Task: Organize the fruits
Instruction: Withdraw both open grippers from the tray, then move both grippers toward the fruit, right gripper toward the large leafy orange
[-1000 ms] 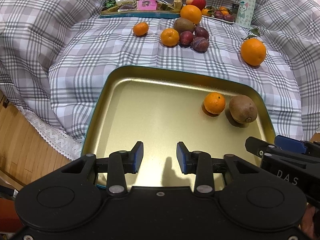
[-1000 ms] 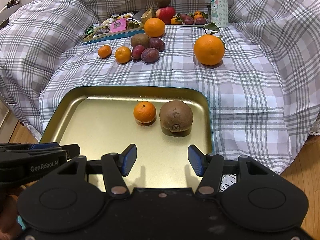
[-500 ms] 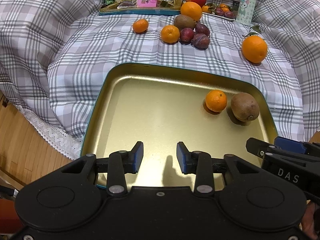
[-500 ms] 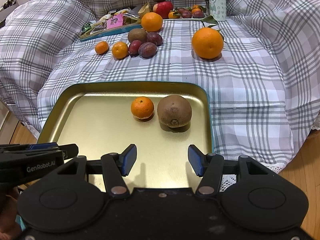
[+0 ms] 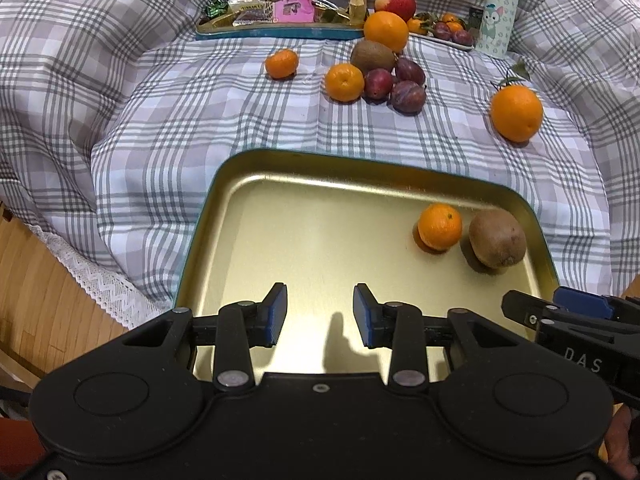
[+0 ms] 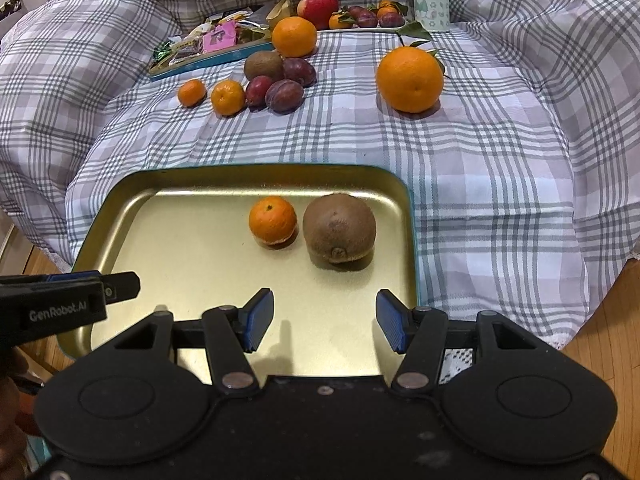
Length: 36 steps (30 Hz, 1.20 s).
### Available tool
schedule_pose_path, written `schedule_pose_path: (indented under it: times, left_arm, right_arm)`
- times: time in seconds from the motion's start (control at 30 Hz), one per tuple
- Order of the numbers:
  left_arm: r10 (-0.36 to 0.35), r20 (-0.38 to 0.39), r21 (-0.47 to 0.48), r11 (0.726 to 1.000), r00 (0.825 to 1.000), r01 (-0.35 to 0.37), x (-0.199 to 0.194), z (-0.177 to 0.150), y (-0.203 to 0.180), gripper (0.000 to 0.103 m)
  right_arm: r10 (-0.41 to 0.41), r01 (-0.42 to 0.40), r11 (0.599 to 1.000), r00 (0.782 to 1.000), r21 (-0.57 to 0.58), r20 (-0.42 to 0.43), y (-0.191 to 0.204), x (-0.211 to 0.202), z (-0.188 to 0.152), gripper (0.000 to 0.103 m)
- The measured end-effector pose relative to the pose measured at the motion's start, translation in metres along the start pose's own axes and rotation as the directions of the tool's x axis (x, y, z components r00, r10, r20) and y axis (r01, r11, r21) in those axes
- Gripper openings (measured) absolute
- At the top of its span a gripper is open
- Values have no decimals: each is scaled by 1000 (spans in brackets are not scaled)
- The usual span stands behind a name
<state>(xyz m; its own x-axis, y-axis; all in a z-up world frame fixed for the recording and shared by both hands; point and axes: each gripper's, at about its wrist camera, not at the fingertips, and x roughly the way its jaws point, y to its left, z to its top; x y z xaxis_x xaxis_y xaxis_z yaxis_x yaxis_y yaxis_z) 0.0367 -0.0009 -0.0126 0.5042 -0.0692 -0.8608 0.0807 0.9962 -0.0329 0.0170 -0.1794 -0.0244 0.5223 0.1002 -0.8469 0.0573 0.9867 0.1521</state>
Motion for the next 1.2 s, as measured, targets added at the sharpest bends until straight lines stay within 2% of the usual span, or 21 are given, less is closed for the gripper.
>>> schedule_pose_path:
  times: [0.77,1.2]
  left_arm:
    - [-8,48,21,1000,999,7,29,64,-3,45]
    - [-29,94,75,997,995,22,52,107,-7,45]
  right_arm:
    - [-66,63,997,995,52,70,-33,24,72,59]
    - [-101,97,994,991,47,91,-42,47,110,59]
